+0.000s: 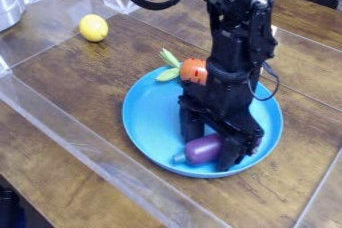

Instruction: Remove the purple eggplant from inside the blue tray and put it on the table

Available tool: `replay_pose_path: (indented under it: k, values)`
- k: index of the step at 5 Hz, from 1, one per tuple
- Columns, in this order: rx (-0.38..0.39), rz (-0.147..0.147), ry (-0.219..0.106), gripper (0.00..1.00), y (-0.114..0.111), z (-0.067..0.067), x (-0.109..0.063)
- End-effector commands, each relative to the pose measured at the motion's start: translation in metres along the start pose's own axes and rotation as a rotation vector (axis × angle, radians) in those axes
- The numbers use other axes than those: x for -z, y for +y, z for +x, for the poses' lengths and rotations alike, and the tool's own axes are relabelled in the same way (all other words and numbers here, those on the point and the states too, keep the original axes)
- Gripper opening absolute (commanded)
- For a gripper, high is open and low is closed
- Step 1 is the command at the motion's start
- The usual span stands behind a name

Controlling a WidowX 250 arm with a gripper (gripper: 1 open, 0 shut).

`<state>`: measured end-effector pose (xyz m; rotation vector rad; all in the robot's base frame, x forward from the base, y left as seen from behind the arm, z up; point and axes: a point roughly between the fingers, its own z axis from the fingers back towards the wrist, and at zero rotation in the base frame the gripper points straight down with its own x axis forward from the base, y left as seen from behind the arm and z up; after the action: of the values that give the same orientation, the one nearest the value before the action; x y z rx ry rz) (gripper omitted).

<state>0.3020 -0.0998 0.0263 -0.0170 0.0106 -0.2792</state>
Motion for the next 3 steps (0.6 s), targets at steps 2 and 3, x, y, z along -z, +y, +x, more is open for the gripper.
replay_pose_path:
  k: [2, 3]
  values:
    - [-0.024, -0.027, -0.081, 1.00, 0.0081, 0.0171, -0.0149]
    - [-0.031, -0.034, -0.090, 1.00, 0.0102, 0.0203, -0.0165]
